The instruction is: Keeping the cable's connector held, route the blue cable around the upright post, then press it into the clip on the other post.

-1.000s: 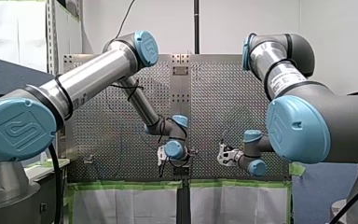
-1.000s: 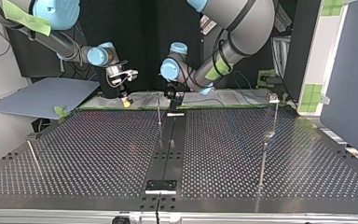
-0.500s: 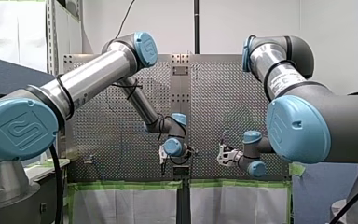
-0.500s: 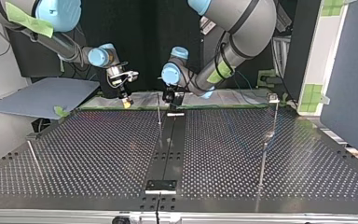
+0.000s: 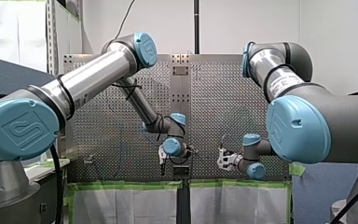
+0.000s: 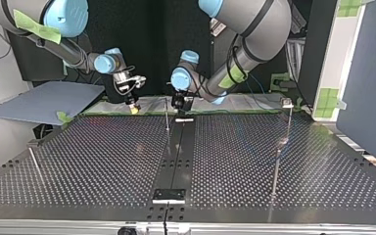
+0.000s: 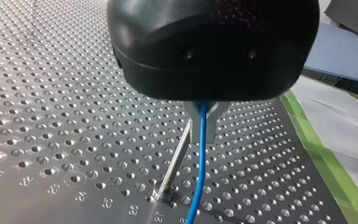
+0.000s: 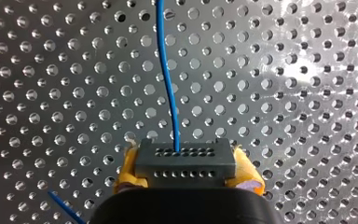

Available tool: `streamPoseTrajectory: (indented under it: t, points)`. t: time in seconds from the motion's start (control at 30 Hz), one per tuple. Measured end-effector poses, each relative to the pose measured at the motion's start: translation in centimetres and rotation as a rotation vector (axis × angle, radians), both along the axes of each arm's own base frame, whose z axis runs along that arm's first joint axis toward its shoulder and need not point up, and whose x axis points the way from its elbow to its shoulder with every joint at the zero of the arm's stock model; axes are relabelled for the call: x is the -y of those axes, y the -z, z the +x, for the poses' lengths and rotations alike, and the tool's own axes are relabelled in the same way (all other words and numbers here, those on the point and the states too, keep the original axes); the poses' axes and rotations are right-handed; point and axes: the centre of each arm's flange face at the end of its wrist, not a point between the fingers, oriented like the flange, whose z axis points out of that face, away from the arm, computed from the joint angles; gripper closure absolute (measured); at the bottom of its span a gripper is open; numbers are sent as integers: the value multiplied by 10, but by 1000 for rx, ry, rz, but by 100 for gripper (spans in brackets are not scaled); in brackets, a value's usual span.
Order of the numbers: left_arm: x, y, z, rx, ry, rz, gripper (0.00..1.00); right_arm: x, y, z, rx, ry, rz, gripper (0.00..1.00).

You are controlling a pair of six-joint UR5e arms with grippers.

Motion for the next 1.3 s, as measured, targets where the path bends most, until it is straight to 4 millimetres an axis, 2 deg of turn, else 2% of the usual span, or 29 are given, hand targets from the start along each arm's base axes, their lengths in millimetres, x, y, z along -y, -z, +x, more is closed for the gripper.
streamPoseTrajectory:
  t: [0.33, 0.67, 1.03, 1.3]
  points:
    - [-9, 8, 10, -27, -6, -52, 100, 5, -3, 1, 0, 2, 0, 100]
    - [-10, 4, 22, -26, -5, -92, 100, 10, -6, 2, 4, 1, -5, 100]
    - [-25, 9, 37, -38, -29, -111, 100, 28, -19, 7, 20, 0, -31, 100]
    - [-26, 13, 42, -47, -31, -110, 100, 43, -28, 6, 43, 6, -46, 100]
